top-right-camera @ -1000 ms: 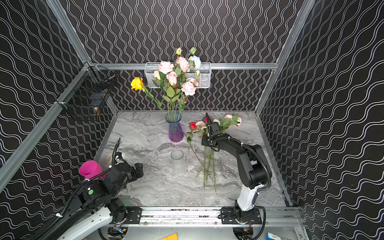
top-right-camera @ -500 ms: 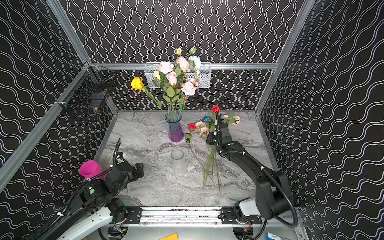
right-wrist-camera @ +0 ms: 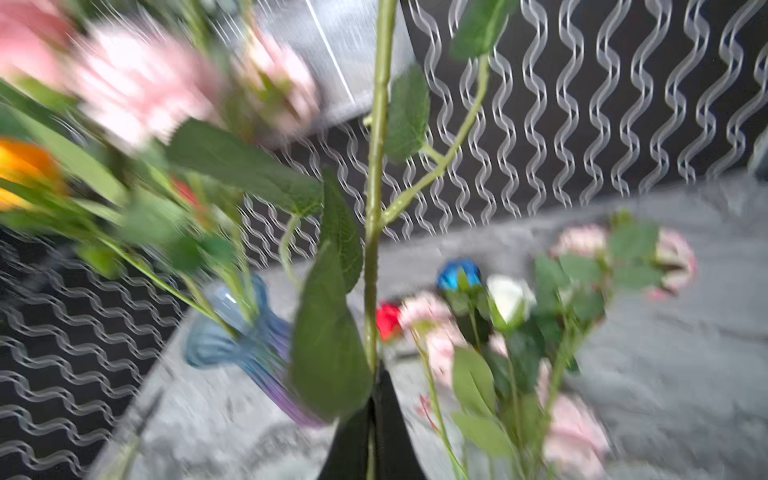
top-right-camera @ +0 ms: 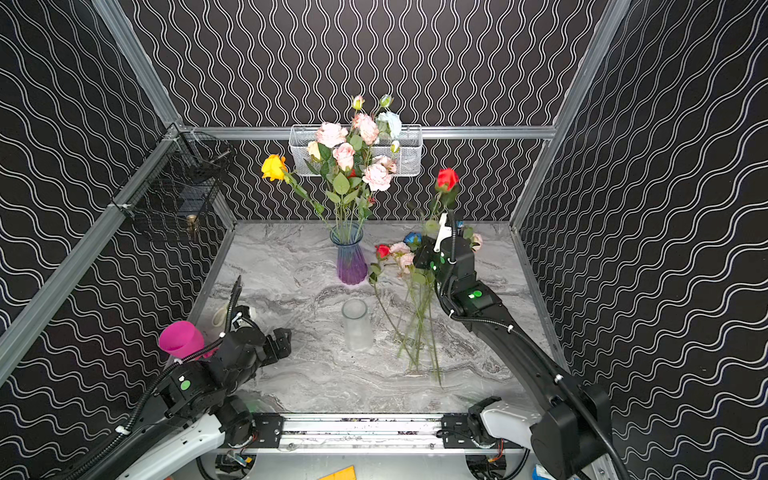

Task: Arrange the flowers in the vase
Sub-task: 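Lift the red rose high out of the bunch with the right gripper, then lower the red rose stem into the vase mouth with the right gripper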

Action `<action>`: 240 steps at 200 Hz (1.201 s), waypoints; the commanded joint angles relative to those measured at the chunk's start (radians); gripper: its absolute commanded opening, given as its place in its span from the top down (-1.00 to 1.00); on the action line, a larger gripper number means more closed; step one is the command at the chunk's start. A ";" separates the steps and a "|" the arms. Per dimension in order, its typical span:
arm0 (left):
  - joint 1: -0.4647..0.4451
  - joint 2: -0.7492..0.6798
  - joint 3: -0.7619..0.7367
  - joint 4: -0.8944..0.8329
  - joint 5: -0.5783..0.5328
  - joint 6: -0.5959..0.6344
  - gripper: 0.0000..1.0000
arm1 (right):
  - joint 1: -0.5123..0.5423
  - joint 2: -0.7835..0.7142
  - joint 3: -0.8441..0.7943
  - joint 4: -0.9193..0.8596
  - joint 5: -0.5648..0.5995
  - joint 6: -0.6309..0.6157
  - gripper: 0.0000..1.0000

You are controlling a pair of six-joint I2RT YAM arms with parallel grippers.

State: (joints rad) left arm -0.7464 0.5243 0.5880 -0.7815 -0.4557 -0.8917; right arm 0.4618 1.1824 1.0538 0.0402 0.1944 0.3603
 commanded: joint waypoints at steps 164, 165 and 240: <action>0.000 -0.151 -0.031 0.052 0.113 -0.047 -0.97 | 0.394 0.106 0.397 0.108 0.137 -0.275 1.00; 0.000 -0.151 -0.031 0.050 0.112 -0.047 -0.97 | 0.394 0.106 0.397 0.107 0.135 -0.273 1.00; 0.001 -0.125 -0.012 0.044 0.117 -0.024 -0.97 | 0.443 0.187 0.464 0.075 0.102 -0.282 1.00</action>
State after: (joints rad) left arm -0.7464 0.3992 0.5762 -0.7509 -0.3347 -0.9310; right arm 0.8928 1.3544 1.5269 0.0975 0.3023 0.0933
